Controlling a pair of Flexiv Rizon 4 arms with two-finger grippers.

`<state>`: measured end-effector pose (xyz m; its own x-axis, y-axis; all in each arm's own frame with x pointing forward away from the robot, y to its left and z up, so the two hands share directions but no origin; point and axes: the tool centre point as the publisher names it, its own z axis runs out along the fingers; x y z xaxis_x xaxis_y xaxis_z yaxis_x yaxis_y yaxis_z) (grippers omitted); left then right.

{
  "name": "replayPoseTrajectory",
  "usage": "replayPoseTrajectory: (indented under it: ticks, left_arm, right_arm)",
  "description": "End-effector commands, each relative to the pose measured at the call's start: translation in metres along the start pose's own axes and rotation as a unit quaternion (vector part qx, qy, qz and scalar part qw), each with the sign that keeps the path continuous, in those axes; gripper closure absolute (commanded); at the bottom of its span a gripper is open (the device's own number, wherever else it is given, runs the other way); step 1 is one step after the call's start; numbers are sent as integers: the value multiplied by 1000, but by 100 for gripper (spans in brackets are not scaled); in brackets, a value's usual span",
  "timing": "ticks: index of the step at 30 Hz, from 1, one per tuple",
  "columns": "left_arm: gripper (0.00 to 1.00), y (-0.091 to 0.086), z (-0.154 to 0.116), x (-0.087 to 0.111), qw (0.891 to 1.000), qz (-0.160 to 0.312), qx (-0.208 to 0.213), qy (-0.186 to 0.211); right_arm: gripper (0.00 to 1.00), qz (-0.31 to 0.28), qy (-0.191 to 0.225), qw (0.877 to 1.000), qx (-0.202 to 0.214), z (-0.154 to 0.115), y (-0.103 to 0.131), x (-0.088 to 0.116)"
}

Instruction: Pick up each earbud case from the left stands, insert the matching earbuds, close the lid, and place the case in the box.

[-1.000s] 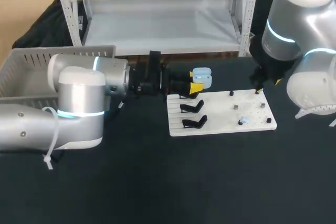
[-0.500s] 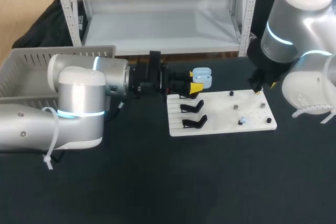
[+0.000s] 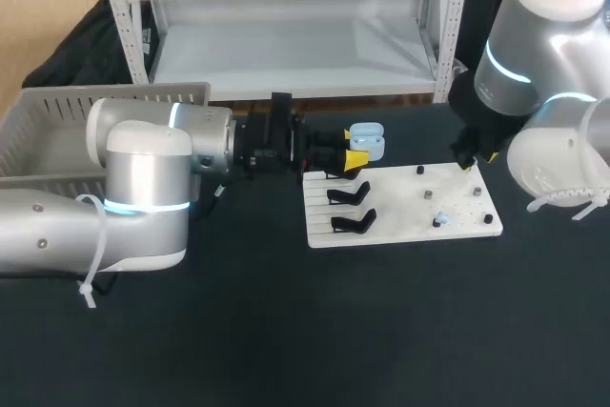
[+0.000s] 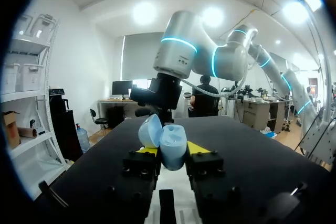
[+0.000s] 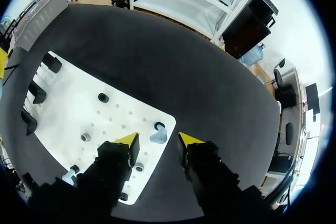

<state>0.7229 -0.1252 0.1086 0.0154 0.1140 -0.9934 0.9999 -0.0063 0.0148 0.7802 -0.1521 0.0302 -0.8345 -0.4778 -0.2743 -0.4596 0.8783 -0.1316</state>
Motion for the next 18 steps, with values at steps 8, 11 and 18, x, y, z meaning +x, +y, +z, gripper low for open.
replayPoseTrajectory:
  ticks: [8, 11, 18]
  left_arm:
    - [100, -3, 0, 0, 1000, 1, -5, 0]
    - [100, -3, 0, 0, 1000, 1, -5, 0]
    - [100, -3, 0, 0, 1000, 1, -5, 0]
  right_arm:
    - [61, 4, 3, 1000, -4, 7, -1, 0]
    - [64, 4, 2, 1000, -5, 7, -1, -1]
    - [76, 4, 5, 1000, -4, 8, -1, -1]
